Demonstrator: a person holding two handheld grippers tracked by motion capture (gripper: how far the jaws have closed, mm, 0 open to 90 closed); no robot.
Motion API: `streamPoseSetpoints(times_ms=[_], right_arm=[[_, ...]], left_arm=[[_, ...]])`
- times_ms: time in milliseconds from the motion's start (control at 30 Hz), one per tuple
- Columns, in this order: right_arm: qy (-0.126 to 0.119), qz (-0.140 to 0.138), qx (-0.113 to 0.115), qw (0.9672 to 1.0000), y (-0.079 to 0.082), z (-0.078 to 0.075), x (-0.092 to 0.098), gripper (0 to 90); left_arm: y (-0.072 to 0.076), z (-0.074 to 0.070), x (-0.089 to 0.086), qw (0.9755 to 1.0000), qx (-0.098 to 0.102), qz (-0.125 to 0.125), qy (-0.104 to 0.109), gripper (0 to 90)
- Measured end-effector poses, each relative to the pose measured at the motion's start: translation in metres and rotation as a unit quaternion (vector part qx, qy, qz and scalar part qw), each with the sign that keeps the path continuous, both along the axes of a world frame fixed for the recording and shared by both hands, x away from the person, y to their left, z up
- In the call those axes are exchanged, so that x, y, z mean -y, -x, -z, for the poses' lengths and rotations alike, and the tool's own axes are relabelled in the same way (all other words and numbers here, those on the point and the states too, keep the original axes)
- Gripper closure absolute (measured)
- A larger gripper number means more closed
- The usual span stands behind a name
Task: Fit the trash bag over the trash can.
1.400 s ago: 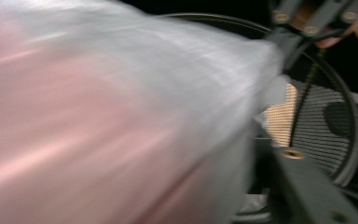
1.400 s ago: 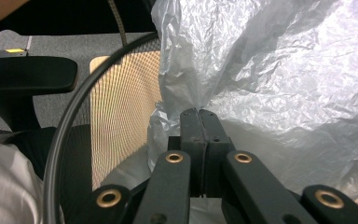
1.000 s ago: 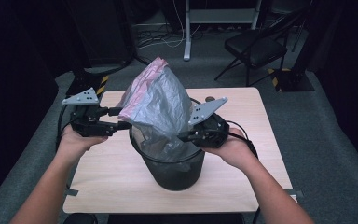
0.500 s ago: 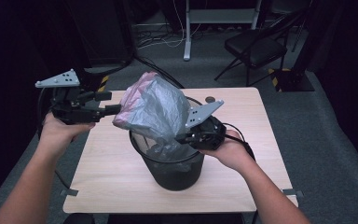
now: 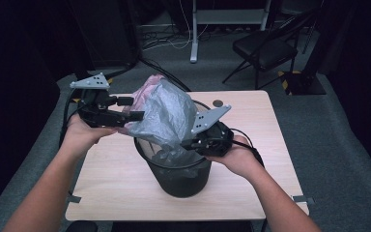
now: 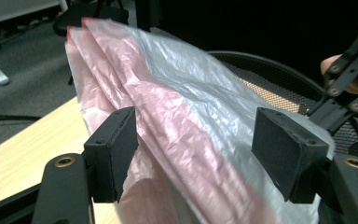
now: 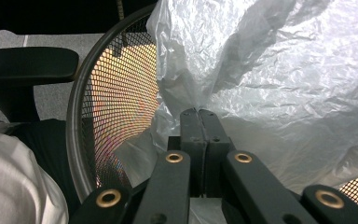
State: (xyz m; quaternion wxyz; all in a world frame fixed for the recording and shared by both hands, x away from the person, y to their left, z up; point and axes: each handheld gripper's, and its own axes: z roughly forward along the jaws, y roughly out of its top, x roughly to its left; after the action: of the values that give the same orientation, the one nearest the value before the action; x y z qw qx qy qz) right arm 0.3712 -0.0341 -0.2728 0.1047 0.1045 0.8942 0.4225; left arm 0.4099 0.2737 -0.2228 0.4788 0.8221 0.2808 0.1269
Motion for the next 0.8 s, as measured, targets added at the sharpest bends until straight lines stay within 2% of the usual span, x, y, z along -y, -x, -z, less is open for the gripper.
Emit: streamPoseSetpoints(times_ms=[233, 333, 433, 500, 533, 600, 633, 700, 733, 800], right_arm=[[0.000, 0.001, 0.002, 1.0000, 0.000, 0.000, -0.001, 89.4], [0.002, 0.001, 0.003, 1.0000, 0.001, 0.001, -0.002, 89.4], [0.002, 0.001, 0.003, 1.0000, 0.000, 0.001, -0.003, 89.4], [0.002, -0.001, 0.005, 1.0000, 0.000, 0.001, -0.004, 89.3], [0.002, -0.001, 0.004, 1.0000, 0.000, 0.001, -0.005, 89.4], [0.003, -0.001, 0.004, 1.0000, 0.000, 0.001, -0.006, 89.3], [0.003, -0.001, 0.004, 1.0000, 0.000, 0.001, -0.006, 89.3], [0.004, -0.003, 0.005, 1.0000, 0.001, 0.001, -0.006, 89.3], [0.004, -0.003, 0.005, 1.0000, 0.001, 0.002, -0.006, 89.3], [0.005, -0.005, 0.005, 1.0000, 0.001, 0.002, -0.006, 89.3]], left_arm=[[-0.010, 0.014, 0.003, 0.9998, -0.019, -0.006, -0.008, 31.0], [-0.012, 0.015, 0.003, 0.9997, -0.022, -0.009, -0.005, 29.6], [-0.013, 0.015, 0.005, 0.9996, -0.025, -0.009, 0.011, 27.1], [-0.012, 0.015, 0.009, 0.9997, -0.023, -0.005, 0.006, 27.8], [-0.012, 0.016, 0.011, 0.9997, -0.024, 0.000, 0.004, 29.6], [-0.012, 0.017, 0.013, 0.9997, -0.023, 0.002, 0.004, 40.0], [-0.012, 0.017, 0.014, 0.9997, -0.023, 0.003, 0.005, 40.0], [-0.012, 0.017, 0.015, 0.9998, -0.018, 0.012, 0.007, 52.2], [-0.010, 0.017, 0.017, 0.9997, -0.011, 0.023, 0.003, 62.8], [-0.008, 0.016, 0.019, 0.9995, -0.006, 0.031, -0.003, 71.5]])
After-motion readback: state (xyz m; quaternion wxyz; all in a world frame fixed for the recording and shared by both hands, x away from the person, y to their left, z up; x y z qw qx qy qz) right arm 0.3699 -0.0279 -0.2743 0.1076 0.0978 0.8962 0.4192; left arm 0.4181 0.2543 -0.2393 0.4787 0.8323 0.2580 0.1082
